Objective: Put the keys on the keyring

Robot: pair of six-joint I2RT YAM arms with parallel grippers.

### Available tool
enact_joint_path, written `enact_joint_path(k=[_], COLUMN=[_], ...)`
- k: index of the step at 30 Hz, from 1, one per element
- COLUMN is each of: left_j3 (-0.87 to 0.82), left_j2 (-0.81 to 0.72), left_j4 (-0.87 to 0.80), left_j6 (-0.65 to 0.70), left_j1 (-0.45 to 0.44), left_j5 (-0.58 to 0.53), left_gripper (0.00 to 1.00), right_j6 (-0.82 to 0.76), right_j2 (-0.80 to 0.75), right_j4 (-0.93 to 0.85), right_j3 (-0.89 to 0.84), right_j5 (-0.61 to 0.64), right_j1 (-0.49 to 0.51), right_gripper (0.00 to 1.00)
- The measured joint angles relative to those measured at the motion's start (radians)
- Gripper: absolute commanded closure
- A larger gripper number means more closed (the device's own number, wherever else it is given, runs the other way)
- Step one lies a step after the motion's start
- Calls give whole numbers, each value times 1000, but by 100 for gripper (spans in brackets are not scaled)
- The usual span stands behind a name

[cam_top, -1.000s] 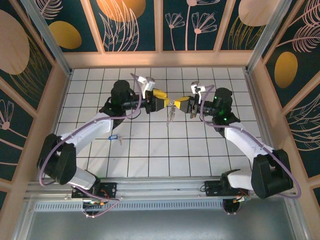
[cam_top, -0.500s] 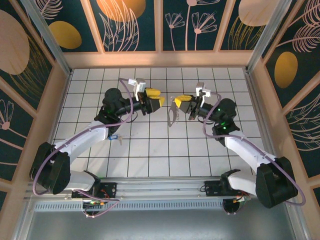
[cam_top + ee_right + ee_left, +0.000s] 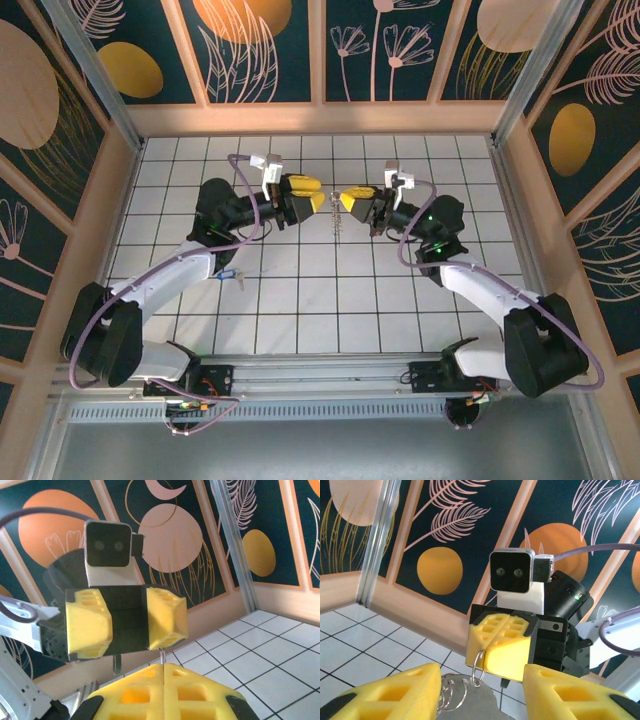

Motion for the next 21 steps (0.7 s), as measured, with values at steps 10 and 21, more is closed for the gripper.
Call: enact_joint_path(k=[10, 21], left_j3=[-15, -18], left_j2=[23, 51], left_j4=[103, 182], left_j6=[-75, -128], left_j1=[8, 13], left_j5=[27, 42], left_gripper=[60, 61], right_j6=[106, 128], right_j2=[68, 101], right_j4=[117, 152], right_j3=[29, 53], right_j5=[-45, -55], right_j1=[6, 44], right_gripper=[100, 100])
